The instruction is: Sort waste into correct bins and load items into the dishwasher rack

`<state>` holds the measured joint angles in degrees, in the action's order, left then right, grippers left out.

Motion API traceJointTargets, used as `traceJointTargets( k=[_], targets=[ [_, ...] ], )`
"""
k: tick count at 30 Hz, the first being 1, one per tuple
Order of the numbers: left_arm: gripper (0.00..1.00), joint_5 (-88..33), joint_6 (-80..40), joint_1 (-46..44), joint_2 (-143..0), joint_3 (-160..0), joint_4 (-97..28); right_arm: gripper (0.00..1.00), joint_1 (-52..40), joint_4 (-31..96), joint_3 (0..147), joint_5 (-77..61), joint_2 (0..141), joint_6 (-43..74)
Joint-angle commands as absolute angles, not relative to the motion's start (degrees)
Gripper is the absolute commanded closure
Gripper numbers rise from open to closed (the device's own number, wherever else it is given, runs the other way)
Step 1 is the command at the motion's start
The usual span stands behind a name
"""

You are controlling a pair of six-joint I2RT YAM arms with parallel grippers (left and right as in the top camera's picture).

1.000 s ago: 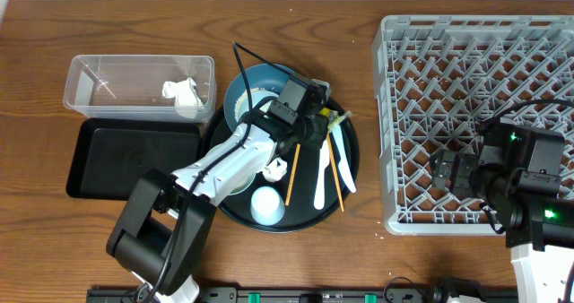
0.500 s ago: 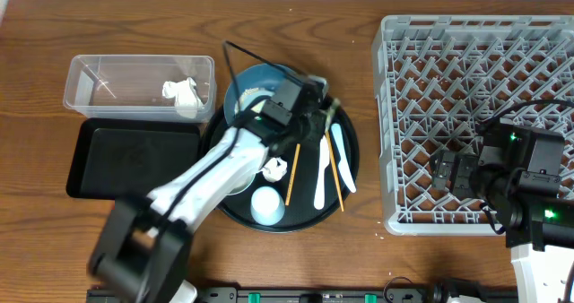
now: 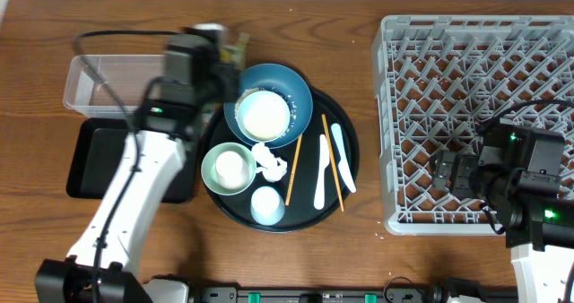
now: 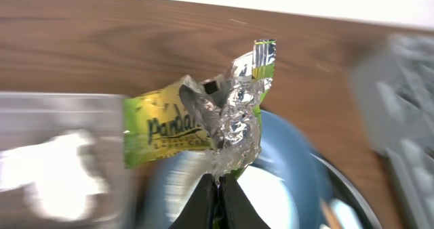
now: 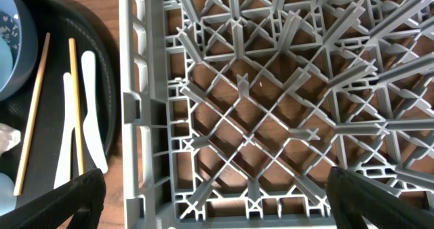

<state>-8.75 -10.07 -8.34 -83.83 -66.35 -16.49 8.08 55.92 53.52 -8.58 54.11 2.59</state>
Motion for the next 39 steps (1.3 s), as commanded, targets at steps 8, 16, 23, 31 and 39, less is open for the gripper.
traceJointTargets(
  k=[8, 16, 23, 31, 39],
  targets=[
    [0.94, -7.86, -8.86, 6.02, -88.55, -66.98, -18.83, 0.01, 7.46, 55.83, 54.59, -9.06, 54.02, 3.38],
    [0.76, -7.84, -6.17, 7.33, -92.09, -66.98, -20.45, 0.01, 7.46, 55.96, 54.59, -9.06, 54.02, 3.38],
    [0.53, -8.54, -4.80, 6.55, -89.25, -67.00, -24.91, 0.01, 7.46, 55.96, 54.59, -9.06, 54.02, 3.38],
    [0.48, -8.56, -4.82, -4.16, -86.37, -67.00, -37.28, 0.01, 7.46, 55.94, 54.59, -9.06, 54.02, 3.38],
    [0.43, -8.27, -4.78, -18.55, -87.55, -66.63, -41.28, 0.01, 7.46, 56.23, 54.59, -9.06, 54.02, 3.40]
  ],
)
